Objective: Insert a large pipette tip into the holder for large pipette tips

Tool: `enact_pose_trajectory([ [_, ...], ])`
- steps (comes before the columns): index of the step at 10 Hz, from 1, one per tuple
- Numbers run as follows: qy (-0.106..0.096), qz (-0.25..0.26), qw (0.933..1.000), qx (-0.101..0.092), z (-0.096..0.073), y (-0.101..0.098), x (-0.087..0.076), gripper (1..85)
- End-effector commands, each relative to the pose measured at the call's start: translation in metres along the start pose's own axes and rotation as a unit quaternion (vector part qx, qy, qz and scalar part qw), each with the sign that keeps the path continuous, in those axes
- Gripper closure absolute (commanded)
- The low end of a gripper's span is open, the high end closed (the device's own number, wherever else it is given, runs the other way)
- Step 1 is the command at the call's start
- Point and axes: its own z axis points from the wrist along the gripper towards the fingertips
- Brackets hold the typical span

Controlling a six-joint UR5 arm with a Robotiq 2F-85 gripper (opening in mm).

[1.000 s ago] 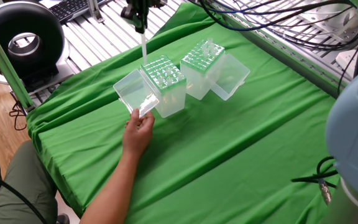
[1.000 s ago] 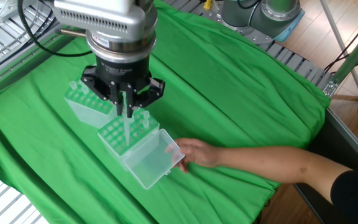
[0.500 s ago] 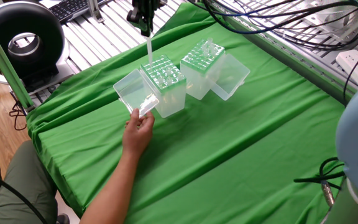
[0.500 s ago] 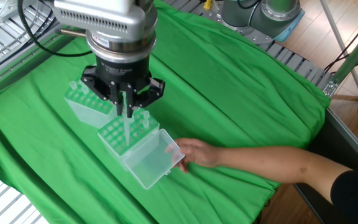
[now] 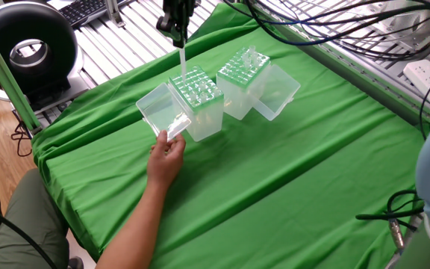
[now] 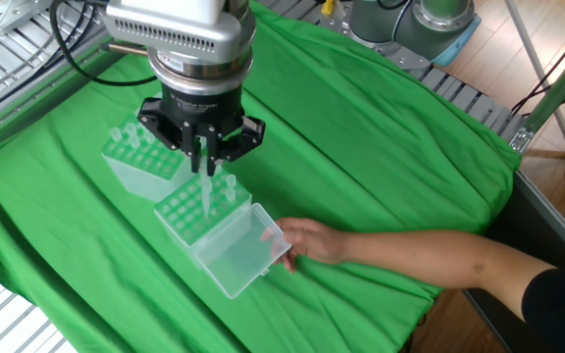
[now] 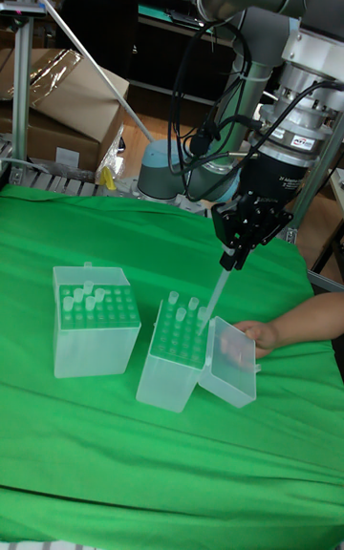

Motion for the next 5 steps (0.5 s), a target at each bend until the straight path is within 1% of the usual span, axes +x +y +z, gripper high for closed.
enact_pose_trajectory([
  [1, -0.007, 0.004, 0.9999, -0.008, 0.0015, 0.0043, -0.0017, 84.7],
  [3, -0.007, 0.004, 0.9999, -0.01, -0.0001, 0.0049, -0.0001, 84.7],
  [5, -0.011, 0.004, 0.9999, -0.012, 0.005, 0.0039, -0.0013, 84.7],
])
